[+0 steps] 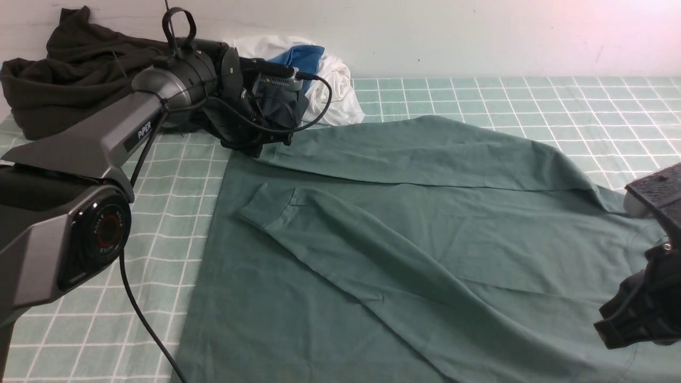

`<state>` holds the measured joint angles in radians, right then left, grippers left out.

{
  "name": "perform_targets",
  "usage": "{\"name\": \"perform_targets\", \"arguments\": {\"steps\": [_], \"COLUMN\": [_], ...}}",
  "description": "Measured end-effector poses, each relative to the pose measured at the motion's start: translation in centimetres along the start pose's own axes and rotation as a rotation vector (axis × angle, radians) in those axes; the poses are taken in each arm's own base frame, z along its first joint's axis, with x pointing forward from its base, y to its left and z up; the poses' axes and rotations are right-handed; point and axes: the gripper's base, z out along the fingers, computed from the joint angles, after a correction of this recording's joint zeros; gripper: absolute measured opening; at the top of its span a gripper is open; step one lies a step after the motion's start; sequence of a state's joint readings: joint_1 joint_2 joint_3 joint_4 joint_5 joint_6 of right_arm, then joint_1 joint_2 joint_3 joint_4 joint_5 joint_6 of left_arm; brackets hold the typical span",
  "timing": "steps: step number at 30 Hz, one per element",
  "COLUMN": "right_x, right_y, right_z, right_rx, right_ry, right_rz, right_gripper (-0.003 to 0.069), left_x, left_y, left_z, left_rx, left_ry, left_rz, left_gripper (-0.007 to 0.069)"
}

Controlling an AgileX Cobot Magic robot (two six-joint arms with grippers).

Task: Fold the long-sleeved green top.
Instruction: Use the left arm to clamp the cuff farthest from it, then use the left arm to drag and drop the cuff onto the cuff closest to the left arm

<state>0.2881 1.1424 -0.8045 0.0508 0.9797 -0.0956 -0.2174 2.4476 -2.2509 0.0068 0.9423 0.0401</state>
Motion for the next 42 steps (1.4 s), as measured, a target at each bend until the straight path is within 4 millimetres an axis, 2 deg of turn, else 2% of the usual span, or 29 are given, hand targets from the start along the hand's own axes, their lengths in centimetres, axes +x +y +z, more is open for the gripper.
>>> {"name": "perform_targets", "arguments": {"steps": [2, 4, 5, 7, 12, 13, 15, 16, 18, 21, 22, 23, 24, 25, 26, 27, 29, 30, 31, 35, 38, 42], "right_x": [-0.1, -0.1, -0.1, -0.1, 0.2, 0.5, 0.9, 0.9, 1.7, 2.5, 2.5, 2.9, 3.0, 3.3, 3.4, 3.6, 3.8, 3.8, 3.8, 4.1, 4.4, 4.5], "right_y": [0.0, 0.0, 0.0, 0.0, 0.4, 0.8, 1.4, 1.5, 2.2, 2.8, 2.8, 2.9, 2.9, 2.9, 3.0, 2.9, 2.9, 2.9, 3.0, 3.1, 3.1, 3.1], "right_z": [0.0, 0.0, 0.0, 0.0, -0.7, -1.4, -2.5, -2.6, -4.1, -5.2, -5.3, -5.6, -5.7, -5.9, -5.9, -5.9, -5.9, -5.9, -5.9, -5.9, -5.9, -5.9], "right_rx": [-0.001, -0.001, -0.001, -0.001, -0.025, -0.03, -0.032, -0.032, -0.026, -0.019, -0.016, -0.01, -0.009, -0.003, -0.003, 0.005, 0.006, 0.006, 0.001, -0.016, -0.019, -0.021], "right_ry": [-0.007, -0.014, -0.014, -0.014, -0.016, -0.038, -0.07, -0.075, -0.119, -0.135, -0.132, -0.126, -0.127, -0.111, -0.109, -0.087, -0.071, -0.071, -0.065, -0.035, -0.002, 0.003], "right_rz": [0.001, 0.002, 0.002, 0.002, 0.011, -0.012, -0.055, -0.06, -0.133, -0.194, -0.198, -0.213, -0.214, -0.225, -0.227, -0.234, -0.234, -0.233, -0.229, -0.22, -0.218, -0.218], "right_gripper": [-0.0014, -0.0014, -0.0014, -0.0014, -0.0014, -0.0014, -0.0014, -0.0014, -0.0014, -0.0014, -0.0014, -0.0014, -0.0014, -0.0014, -0.0014, -0.0014, -0.0014, -0.0014, -0.0014, -0.0014, -0.0014, 0.0], "left_x": [-0.4, -0.8, -0.8, -1.0, -1.0, -0.3, 0.8, 1.1, 3.8, 7.5, 8.1, 10.1, 10.3, 12.5, 12.4, 14.1, 16.0, 16.1, 17.4, 19.1, 19.7, 20.0], "left_y": [-0.5, -1.7, -1.7, -3.2, -4.8, -5.3, -5.8, -6.0, -7.0, -8.5, -8.6, -9.2, -9.2, -9.5, -9.5, -9.4, -9.3, -9.3, -9.2, -9.1, -9.2, -9.1], "left_z": [-1.6, -4.5, -4.7, -8.5, -14.9, -16.6, -18.6, -18.4, -20.0, -20.4, -20.0, -20.0, -20.3, -19.9, -20.1, -19.7, -18.9, -18.7, -17.7, -15.9, -15.0, -14.9], "left_rx": [0.004, 0.015, 0.015, 0.033, 0.057, 0.063, 0.071, 0.073, 0.087, 0.103, 0.103, 0.111, 0.113, 0.111, 0.113, 0.111, 0.11, 0.108, 0.106, 0.103, 0.105, 0.113], "left_ry": [0.005, 0.02, 0.022, 0.041, 0.008, 0.008, 0.015, 0.03, 0.084, 0.154, 0.173, 0.184, 0.172, 0.187, 0.174, 0.176, 0.186, 0.189, 0.214, 0.264, 0.296, 0.32], "left_rz": [0.031, 0.065, 0.066, 0.097, 0.125, 0.13, 0.137, 0.137, 0.152, 0.171, 0.173, 0.175, 0.174, 0.173, 0.172, 0.174, 0.178, 0.179, 0.183, 0.213, 0.256, 0.323], "left_gripper": [0.0027, 0.0027, 0.0027, 0.0027, 0.0027, 0.0027, 0.0027, 0.0027, 0.0027, 0.0027, 0.0027, 0.0027, 0.0027, 0.0027, 0.0027, 0.0027, 0.0027, 0.0027, 0.0027, 0.0032, 0.0074, 0.0225]}}
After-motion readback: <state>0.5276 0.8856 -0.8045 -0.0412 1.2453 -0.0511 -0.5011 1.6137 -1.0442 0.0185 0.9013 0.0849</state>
